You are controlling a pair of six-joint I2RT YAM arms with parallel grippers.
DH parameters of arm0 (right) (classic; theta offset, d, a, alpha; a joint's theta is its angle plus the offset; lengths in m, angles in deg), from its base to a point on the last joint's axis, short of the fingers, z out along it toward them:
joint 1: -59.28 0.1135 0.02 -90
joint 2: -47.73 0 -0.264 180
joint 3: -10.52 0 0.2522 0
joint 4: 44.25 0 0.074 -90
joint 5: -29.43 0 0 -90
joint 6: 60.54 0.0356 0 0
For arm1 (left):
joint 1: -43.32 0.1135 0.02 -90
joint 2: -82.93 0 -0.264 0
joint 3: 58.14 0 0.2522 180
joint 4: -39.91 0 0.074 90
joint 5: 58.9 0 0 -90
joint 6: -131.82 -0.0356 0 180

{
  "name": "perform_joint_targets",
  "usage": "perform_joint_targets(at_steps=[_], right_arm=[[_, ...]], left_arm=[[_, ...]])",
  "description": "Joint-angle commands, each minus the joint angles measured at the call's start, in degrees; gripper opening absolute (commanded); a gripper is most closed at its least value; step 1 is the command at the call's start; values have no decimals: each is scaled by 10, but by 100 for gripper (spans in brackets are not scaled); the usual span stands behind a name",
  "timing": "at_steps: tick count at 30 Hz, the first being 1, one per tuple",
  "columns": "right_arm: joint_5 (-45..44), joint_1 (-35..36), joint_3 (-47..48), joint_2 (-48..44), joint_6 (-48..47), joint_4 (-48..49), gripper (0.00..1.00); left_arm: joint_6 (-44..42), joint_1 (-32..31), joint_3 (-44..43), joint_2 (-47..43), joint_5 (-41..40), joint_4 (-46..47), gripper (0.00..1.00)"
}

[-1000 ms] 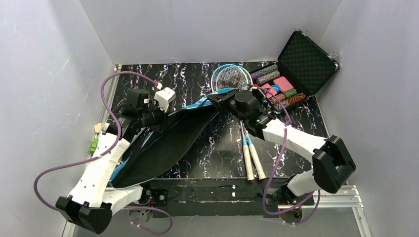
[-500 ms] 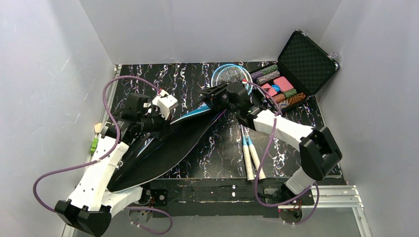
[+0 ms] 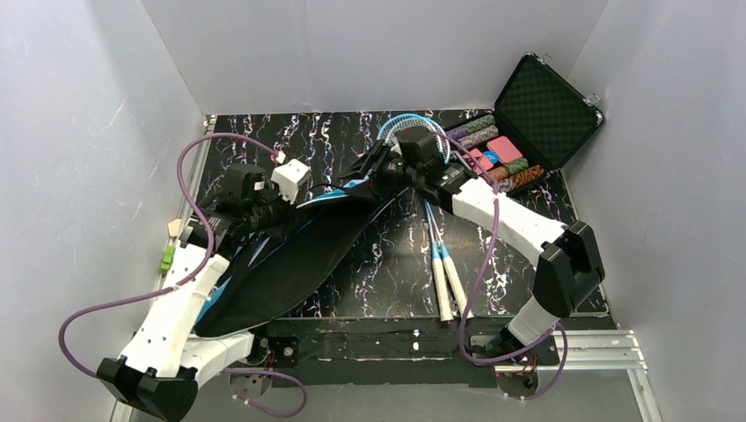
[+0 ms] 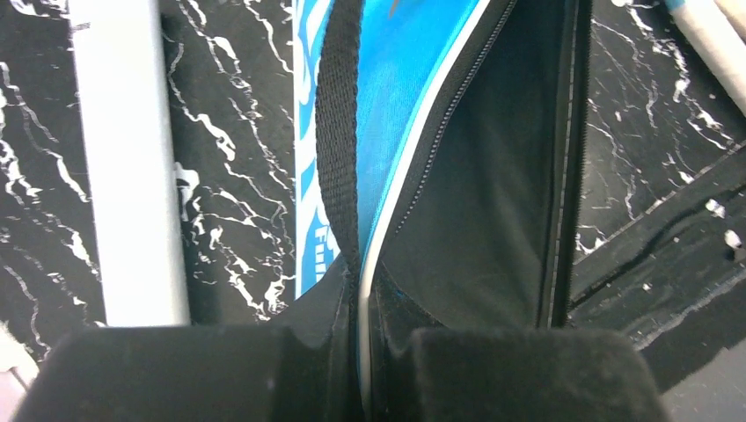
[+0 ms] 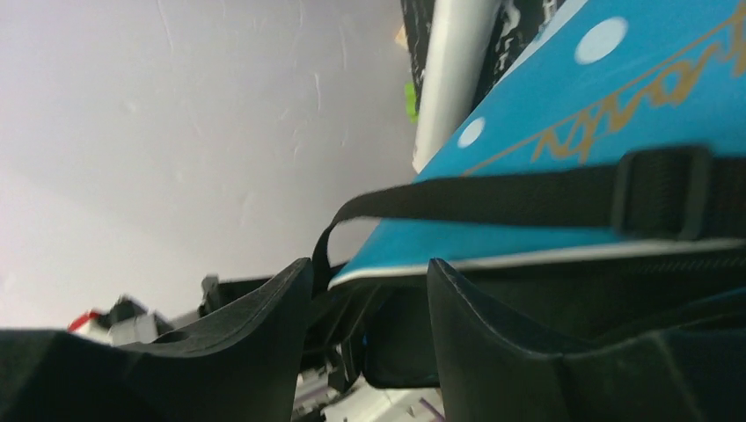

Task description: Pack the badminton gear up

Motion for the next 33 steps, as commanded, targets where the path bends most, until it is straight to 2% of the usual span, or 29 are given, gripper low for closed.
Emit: perform_joint_targets(at_steps=[1,4,9,12,16,19,23,27,33], right_arm=[[104,-7,90,-12,-131,-105,61],[138,-12,119,-23,-177,-135,75],[159,-33,159,-33,-238,-222,82],[117,-63,159,-57,-278,-269,83],[-5,-109,163,-66,-375,-366,85],[-114,-129,158,-38,-449,-432,84],[-194,-132,131,12,-486,-456,72],[-214,-131,73,31,-482,-434,64],[-247,-130,-9,21,-479,-395,63]], left_arm=[[13,2,3,-14,-59,48,0],[24,3,1,-5,-95,55,0],[52,19,-27,22,-164,62,0],[69,46,-47,35,-179,61,0],[89,83,-70,48,-172,52,0],[97,103,-83,55,-156,49,0],[115,118,-85,61,-130,49,0],[138,140,-79,74,-87,48,0],[148,154,-58,80,-54,62,0]])
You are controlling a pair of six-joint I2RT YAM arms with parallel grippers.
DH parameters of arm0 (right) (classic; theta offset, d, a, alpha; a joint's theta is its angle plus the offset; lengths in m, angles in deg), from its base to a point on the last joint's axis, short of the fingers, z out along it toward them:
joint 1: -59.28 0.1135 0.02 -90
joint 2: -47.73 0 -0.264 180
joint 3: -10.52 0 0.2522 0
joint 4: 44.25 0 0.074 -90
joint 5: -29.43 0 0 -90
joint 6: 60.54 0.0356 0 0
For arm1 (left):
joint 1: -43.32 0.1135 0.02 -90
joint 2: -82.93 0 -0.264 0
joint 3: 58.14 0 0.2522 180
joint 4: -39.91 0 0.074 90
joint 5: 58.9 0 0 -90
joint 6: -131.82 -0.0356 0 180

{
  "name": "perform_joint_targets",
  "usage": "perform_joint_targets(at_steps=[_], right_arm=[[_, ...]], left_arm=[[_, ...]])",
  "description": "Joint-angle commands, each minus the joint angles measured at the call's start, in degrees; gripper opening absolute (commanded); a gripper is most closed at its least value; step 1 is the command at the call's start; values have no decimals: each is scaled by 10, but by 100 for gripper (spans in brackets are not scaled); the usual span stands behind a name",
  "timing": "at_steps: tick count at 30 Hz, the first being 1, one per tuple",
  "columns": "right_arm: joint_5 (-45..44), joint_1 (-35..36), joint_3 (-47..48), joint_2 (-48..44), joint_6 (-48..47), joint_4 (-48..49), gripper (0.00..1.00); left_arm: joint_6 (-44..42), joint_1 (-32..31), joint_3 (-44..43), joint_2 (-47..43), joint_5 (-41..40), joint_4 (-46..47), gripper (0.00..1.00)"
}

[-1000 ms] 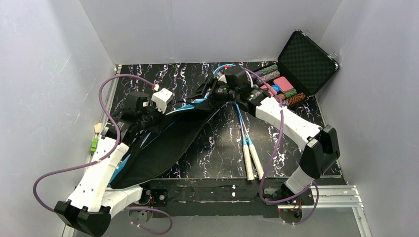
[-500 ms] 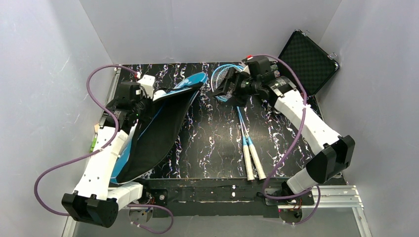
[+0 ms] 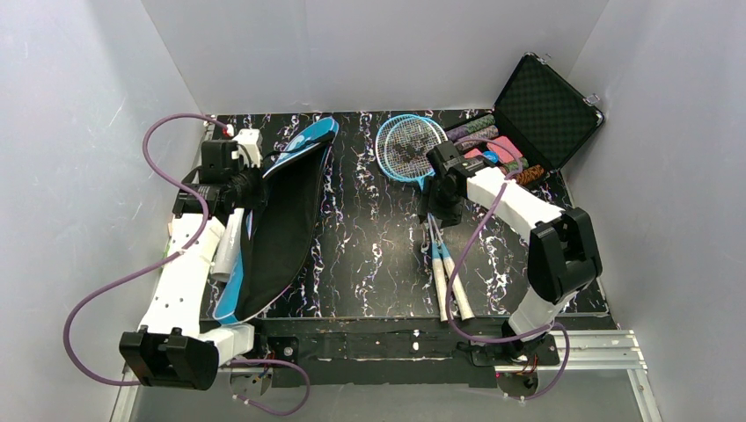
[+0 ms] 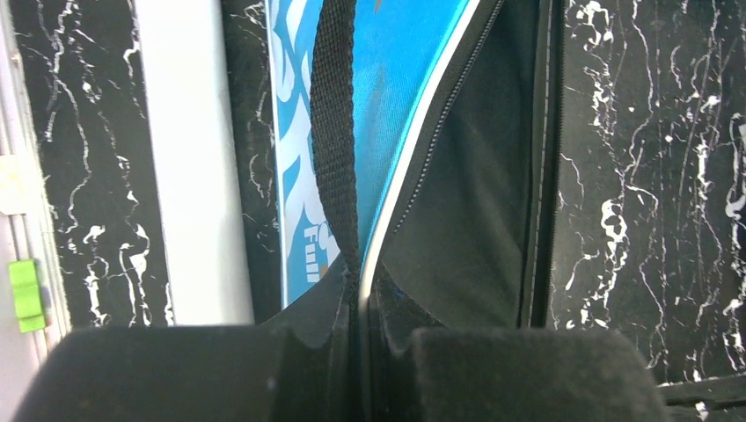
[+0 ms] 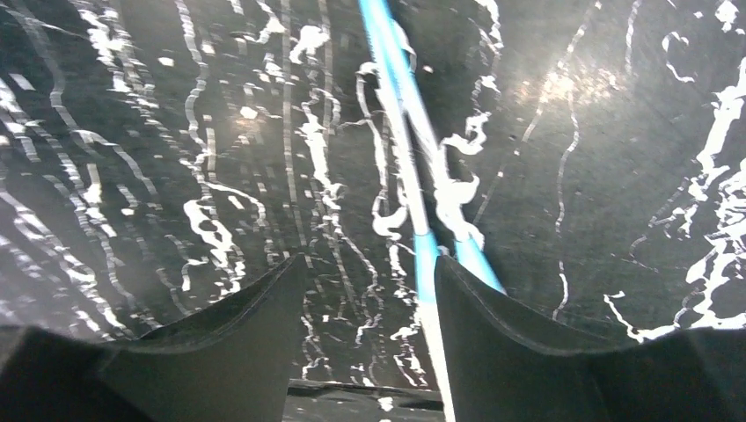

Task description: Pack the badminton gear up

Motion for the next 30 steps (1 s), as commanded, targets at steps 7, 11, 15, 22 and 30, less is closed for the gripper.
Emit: perform_joint_targets(at_steps=[7,11,15,22,30], right_arm=[[-89,3,-29,29,-40,57,61],[-90,2,-36,58,-45,76,55],[-95,0,-48,62,-45,98,50],[-87,-10,-51,63,-52,120,24],[-72,-11,-64,56,-57,131,10]], left_arm=[[6,6,23,-38,69,48,0],[1,6,28,-48,79,49,0],[0,6,36,-51,77,56,0],[0,6,49,-51,78,63,0],[0,6,51,-53,74,67,0]])
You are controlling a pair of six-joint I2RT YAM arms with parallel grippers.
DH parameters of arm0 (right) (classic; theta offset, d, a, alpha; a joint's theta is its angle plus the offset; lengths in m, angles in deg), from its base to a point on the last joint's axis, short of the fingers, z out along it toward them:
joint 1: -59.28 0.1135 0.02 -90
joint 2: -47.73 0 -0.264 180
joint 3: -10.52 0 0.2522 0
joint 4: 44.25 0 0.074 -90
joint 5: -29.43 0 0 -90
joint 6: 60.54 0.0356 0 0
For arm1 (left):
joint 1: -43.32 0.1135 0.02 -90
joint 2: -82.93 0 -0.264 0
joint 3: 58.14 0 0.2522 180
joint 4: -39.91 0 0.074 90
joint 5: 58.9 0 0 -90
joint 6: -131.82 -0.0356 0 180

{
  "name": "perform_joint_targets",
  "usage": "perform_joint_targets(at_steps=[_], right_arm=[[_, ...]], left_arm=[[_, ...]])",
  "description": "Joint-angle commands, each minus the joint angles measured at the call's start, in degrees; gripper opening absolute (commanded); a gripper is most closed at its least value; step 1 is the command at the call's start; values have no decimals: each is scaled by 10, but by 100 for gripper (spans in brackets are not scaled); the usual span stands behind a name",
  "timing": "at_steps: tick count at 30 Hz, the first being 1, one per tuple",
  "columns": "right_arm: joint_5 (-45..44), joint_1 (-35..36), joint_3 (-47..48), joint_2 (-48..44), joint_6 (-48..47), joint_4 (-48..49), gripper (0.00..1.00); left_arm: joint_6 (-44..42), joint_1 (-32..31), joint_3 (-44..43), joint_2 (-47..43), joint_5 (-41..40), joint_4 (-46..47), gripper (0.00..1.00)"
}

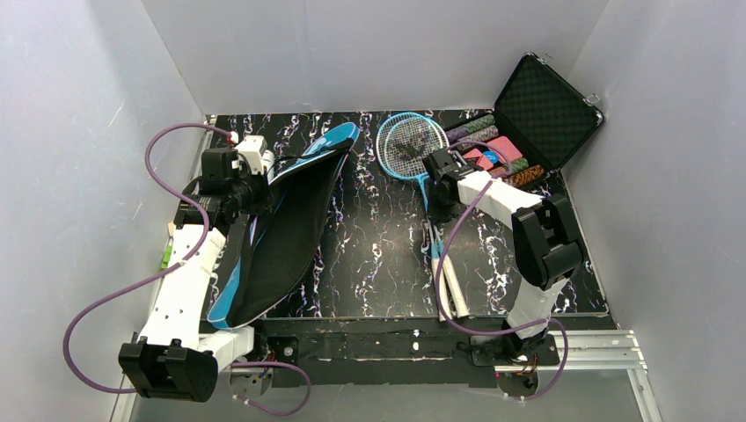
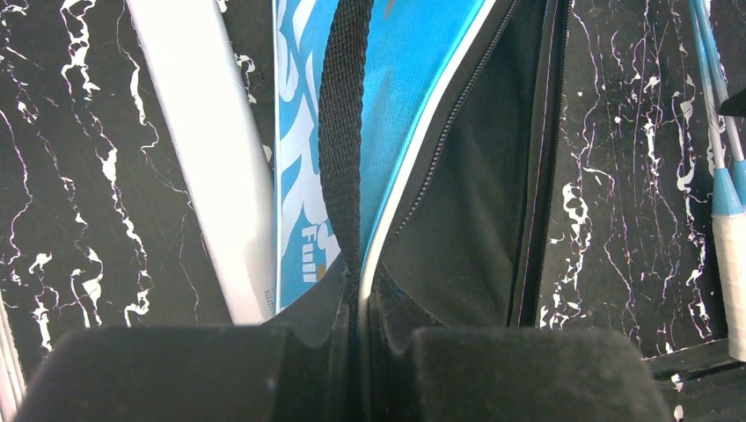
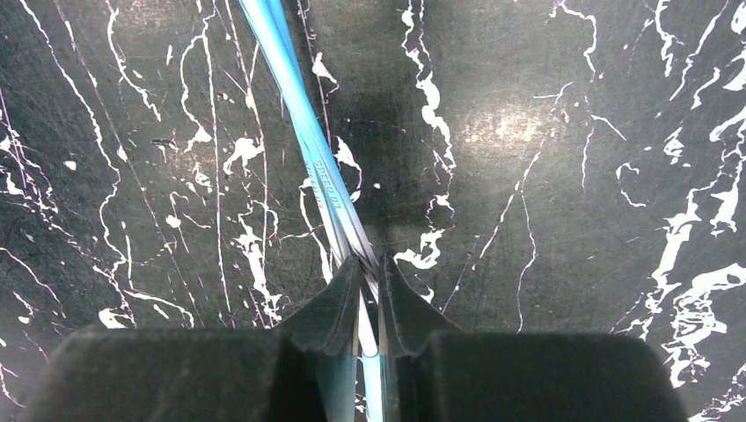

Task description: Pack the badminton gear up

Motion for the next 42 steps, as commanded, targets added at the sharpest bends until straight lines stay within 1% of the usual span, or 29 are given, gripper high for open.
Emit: perform_joint_targets(at_steps=[1,2,9,14,19,22,25,32,36,39,40,42], right_arm=[[6,-3,-14,-12,-2,25,6],[8,-3,-16,-17,0,25,2],[30,-1,-3,-93,-3,3,1],[52,7,1,-131,-2,-17,1],[54,61,-13,-149,13,-15,1],[51,104,-16,-139,37,-16,1],[51,132,-31,-129,74,-1,1],[42,166,-69,-88,143,36,1],[36,182,-66,-49,158,39,1],[32,189,-53,-24,162,30,1],[29,190,-47,-18,162,25,5],[20,190,-30,-13,154,14,28]], left_arm=[[-2,3,0,-21,6,30,0],[-2,3,1,-23,6,30,0],[-2,3,9,-28,1,35,0],[-2,2,8,-29,3,36,0],[-2,2,10,-35,0,35,0],[-2,3,11,-38,-3,35,0],[-2,3,11,-40,-2,35,0],[-2,3,9,-45,-2,33,0],[-2,3,9,-46,-1,33,0],[-19,3,9,-48,-2,32,0],[-20,3,9,-48,-3,32,0],[-23,3,7,-49,-2,30,0]])
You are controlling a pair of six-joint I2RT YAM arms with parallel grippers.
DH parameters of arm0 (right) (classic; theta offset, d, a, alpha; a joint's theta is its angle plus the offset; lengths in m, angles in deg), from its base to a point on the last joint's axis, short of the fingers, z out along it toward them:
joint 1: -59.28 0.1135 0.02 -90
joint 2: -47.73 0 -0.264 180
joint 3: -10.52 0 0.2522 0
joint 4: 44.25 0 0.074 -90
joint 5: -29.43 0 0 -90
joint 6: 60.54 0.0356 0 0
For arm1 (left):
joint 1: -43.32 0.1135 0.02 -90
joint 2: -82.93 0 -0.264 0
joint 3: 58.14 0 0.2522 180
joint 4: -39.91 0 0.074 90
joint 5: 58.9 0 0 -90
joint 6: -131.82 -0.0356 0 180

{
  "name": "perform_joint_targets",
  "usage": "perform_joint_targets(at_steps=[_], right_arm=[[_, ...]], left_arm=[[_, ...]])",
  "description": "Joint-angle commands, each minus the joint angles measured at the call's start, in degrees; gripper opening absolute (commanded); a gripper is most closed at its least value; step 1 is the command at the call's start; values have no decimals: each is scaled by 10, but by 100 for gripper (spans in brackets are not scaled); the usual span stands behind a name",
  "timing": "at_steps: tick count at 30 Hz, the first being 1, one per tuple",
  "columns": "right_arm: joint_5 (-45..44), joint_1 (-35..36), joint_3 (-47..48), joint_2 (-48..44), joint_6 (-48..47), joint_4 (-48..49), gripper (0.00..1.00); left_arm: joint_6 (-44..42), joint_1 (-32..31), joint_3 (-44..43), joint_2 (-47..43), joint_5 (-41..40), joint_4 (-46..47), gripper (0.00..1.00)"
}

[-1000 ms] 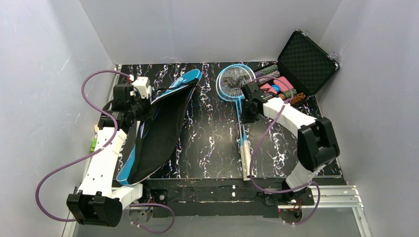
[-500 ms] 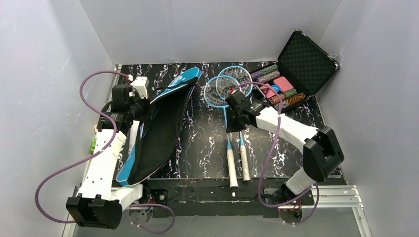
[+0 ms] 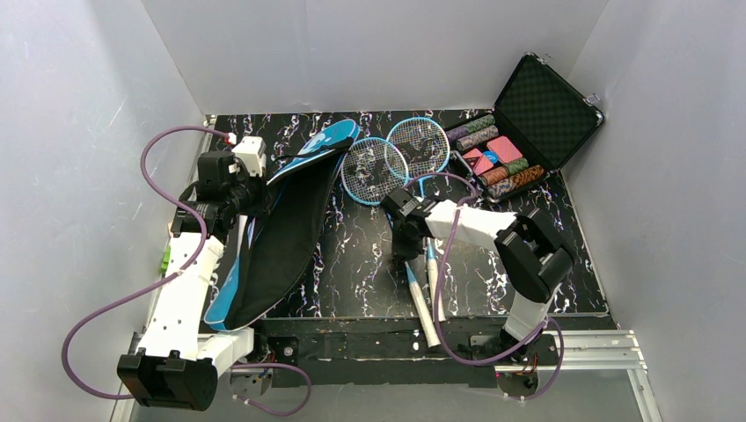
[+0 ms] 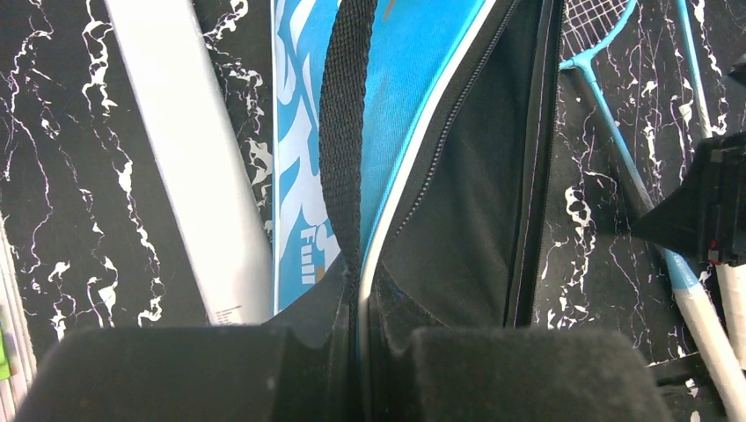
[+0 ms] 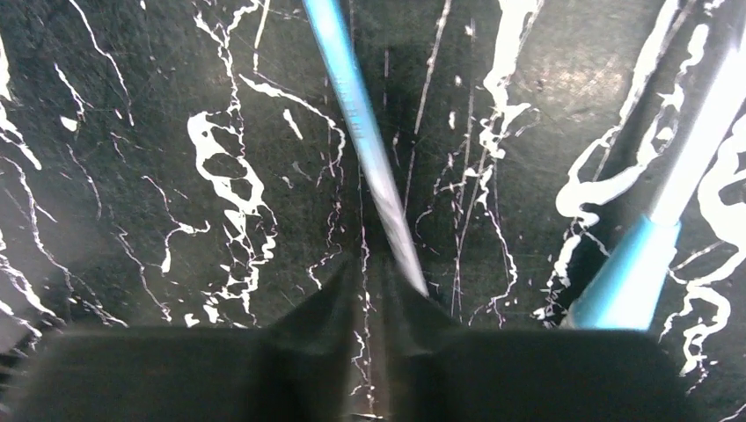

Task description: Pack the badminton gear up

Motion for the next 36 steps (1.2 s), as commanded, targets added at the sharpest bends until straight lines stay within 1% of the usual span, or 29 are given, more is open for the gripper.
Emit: perform_joint_targets(at_steps=[1,2,4,7,10,14,17,21,29,36], right_arm=[[-33,4,49,11,0,-15,38],[-42,4,60,12,-8,-22,46],[-58,2,85,14,-24,-36,58],[-78,0,126,20,-62,-54,67],[-98,-7,168,31,-102,-63,70],[-98,-34,204,65,-136,-77,70],[-95,-46,205,86,-151,-71,68],[-84,-50,178,94,-161,-35,65],[-64,-50,122,97,-141,17,52],[-52,-45,50,72,-116,54,44]], left_arm=[[-13,3,-4,-23,-1,19,0],[-13,3,-5,-22,-1,19,0],[-12,3,-7,-23,-2,17,0],[-13,2,-8,-25,-2,16,0],[-15,3,-10,-25,-3,15,0],[-17,3,-12,-26,-6,14,0],[-17,3,-12,-26,-6,12,0],[-16,3,-10,-26,-4,14,0],[-11,3,-11,-20,1,15,0],[-8,3,-9,-16,4,19,0]])
